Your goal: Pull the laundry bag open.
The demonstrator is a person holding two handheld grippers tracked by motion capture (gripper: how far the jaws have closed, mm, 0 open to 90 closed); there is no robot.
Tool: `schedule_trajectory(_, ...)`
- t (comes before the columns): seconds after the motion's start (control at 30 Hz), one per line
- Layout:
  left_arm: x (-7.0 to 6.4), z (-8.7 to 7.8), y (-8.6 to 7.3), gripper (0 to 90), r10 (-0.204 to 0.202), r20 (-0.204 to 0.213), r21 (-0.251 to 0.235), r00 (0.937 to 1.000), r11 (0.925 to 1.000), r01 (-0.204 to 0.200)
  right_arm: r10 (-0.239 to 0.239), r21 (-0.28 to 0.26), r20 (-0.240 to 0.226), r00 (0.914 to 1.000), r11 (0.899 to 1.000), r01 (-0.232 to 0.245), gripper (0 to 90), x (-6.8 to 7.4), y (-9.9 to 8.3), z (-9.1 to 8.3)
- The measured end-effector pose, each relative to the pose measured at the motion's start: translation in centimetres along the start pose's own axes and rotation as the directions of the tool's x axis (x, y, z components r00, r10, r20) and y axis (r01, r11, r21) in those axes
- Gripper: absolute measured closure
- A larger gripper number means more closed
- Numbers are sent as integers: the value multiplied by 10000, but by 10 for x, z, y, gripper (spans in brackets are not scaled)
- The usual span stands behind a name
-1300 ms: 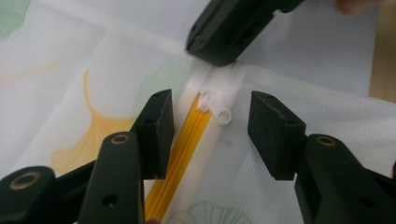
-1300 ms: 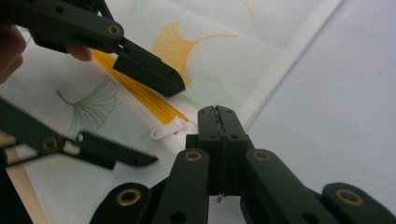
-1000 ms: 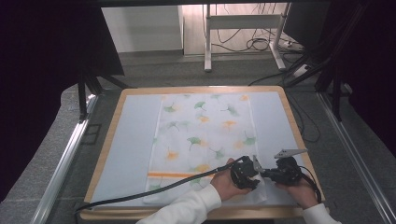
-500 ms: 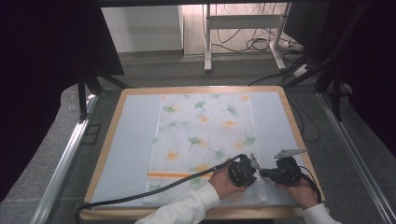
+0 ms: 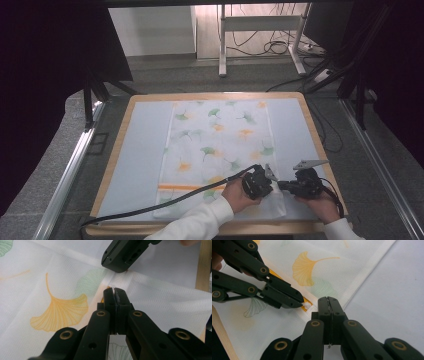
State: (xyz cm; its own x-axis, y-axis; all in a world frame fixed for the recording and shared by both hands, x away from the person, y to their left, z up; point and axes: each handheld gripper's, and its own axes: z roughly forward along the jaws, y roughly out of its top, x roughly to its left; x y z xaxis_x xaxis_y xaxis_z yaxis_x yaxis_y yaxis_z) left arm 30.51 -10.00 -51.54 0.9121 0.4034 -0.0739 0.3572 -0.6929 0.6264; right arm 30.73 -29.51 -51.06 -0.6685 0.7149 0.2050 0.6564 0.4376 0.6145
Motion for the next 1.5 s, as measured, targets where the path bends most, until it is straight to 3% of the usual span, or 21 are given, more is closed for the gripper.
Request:
schedule_trajectory(0.53,8,-3,-6,900,-727,527,-127,9960,9972,735,-201,125,153,9997,9997,199,895,3,1,1)
schedule_trajectory(0.7,8,-5,-8,900,-630,479,-66,9969,9980,634,-273,161,243,9993,9995,269,895,5,1,2)
schedule_trajectory(0.8,8,-4,-7,900,-499,492,-57,9975,9987,502,-303,162,262,9992,9994,298,895,5,2,2)
schedule_trajectory(0.9,5,-3,-5,899,125,150,-146,9998,9998,-122,-300,132,227,9993,9995,298,895,4,1,2)
schedule_trajectory(1.0,7,-1,-5,830,70,234,-286,9997,9996,-64,-274,111,227,9994,9996,272,895,4,1,2)
schedule_trajectory(1.07,7,-2,-5,714,324,-175,-272,9993,9991,-328,-259,96,218,9994,9996,257,895,4,1,2)
schedule_trajectory(1.23,9,-1,-5,667,430,190,-313,9989,9986,-424,-186,127,139,9997,9998,184,895,3,1,1)
schedule_trajectory(1.37,8,0,-5,638,426,164,-392,9990,9984,-419,-180,123,135,9997,9998,178,895,3,1,1)
schedule_trajectory(1.47,-1,3,3,607,943,-55,-90,9955,9955,-943,-168,122,126,9998,9998,166,895,3,1,1)
schedule_trajectory(1.5,-4,4,5,618,1124,-519,172,9923,9936,-1117,-172,126,128,9998,9998,170,895,3,1,1)
